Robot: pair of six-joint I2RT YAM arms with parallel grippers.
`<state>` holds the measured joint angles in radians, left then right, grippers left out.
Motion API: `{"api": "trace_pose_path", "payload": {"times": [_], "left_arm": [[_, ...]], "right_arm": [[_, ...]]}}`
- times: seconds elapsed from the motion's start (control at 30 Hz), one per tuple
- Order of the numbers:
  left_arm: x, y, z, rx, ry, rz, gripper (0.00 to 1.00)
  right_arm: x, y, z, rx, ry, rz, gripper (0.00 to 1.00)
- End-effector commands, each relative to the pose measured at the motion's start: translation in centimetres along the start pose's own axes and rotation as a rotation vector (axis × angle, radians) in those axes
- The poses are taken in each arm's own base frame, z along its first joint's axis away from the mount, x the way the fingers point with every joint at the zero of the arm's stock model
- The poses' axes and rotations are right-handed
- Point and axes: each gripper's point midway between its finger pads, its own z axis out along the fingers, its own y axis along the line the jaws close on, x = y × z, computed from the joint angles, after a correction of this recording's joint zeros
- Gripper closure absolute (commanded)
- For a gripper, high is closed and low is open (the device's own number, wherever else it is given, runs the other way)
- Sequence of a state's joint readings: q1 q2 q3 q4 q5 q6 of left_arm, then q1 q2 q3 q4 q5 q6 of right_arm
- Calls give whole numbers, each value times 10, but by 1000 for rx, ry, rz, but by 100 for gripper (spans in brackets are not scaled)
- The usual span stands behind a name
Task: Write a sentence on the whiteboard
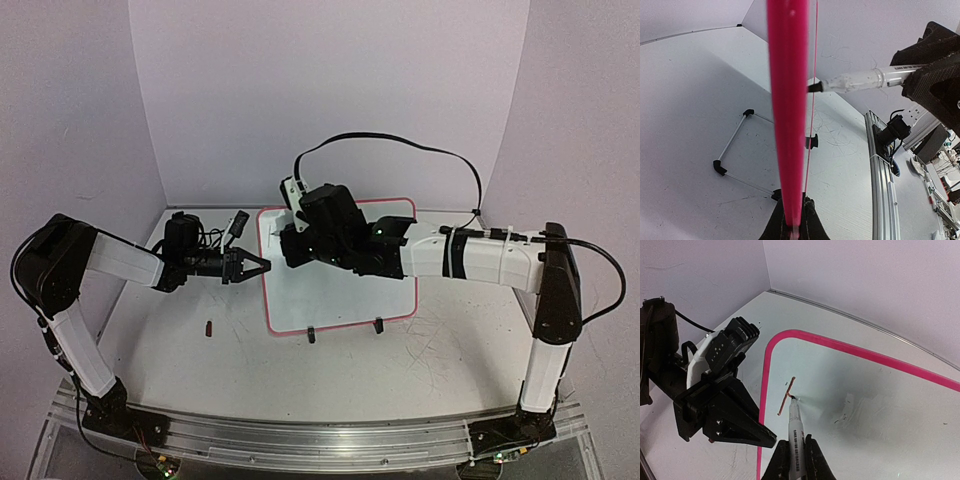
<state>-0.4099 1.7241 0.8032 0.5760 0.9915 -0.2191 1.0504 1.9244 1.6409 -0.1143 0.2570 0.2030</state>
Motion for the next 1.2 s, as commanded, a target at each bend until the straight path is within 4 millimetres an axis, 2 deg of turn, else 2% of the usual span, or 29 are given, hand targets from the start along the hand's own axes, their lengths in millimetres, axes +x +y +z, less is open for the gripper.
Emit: {"api": "trace_pose_path", "payload": {"times": [0.0,0.67,0.8,0.87,1.17], "left_arm": [[1,-1,5,-8,4,26,100],[0,-2,5,-6,4,26,100],[-1,-2,5,-7,2,28,100],[-1,-2,4,-7,1,29,100],[-1,-2,4,-6,1,27,100]], "right_arm": [[-21,-18,-12,75,-53,33,100],[-25,-24,-21,95,-63,55,100],[-42,-7,-35,-28,-125,66,100],[-51,-6,-41,-48,-165,76,100],[-48,-18,-28,-26,-150,90,100]]}}
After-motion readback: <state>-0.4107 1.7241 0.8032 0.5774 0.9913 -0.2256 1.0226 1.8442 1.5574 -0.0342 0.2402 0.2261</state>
